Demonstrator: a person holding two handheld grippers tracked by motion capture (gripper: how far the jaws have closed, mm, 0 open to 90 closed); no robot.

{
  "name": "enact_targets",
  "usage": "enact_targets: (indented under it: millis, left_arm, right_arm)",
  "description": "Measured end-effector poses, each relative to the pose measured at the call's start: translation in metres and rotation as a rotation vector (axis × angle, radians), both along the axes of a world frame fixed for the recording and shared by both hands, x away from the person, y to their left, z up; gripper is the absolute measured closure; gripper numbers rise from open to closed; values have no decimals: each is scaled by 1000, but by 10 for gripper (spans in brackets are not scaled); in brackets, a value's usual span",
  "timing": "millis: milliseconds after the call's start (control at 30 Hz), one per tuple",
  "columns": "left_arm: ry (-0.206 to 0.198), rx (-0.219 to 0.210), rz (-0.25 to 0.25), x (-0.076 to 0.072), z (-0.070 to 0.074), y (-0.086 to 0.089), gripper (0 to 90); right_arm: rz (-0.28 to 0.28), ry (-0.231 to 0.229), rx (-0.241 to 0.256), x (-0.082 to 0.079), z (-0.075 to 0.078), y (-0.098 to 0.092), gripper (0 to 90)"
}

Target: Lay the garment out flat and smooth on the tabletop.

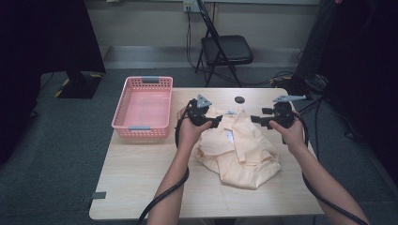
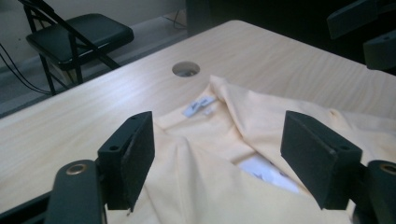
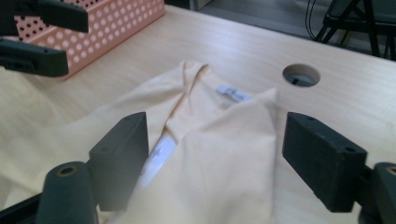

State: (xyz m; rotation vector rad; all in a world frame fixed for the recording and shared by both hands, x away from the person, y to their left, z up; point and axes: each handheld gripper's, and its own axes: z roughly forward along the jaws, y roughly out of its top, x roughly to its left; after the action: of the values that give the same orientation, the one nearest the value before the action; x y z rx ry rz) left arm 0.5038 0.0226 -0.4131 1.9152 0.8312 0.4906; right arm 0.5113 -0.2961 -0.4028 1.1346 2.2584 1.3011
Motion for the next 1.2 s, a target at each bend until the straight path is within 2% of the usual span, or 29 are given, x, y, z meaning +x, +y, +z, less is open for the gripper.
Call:
enact_targets:
  millis: [200,300,500,600,833,967,1200]
  left_arm:
    - [23,8,-23,-26,-12,3,200]
    - [33,8,-34,-36,-18,5,185]
    - [41,1,-66,-55,-28,9,171]
    - [41,1,-81,-63,-34,12,165]
    - [60,16,-96,-80,-48,21,164]
    - [74,38,-124,-91,-58,24,164]
    - [98,61,-159,-107,-71,30,164]
  right_arm:
    - [35,-2,-35,-31,-14,1,137]
    - [47,12,-35,-41,-17,0,136]
    - [67,9,-38,-61,-24,-5,128]
    - [71,10,-57,-71,-31,-6,127]
    - [91,8,-94,-89,-44,-7,127]
    - [102,28,-96,-98,-54,-9,127]
    - [109,41,-131,-110,-69,-16,127]
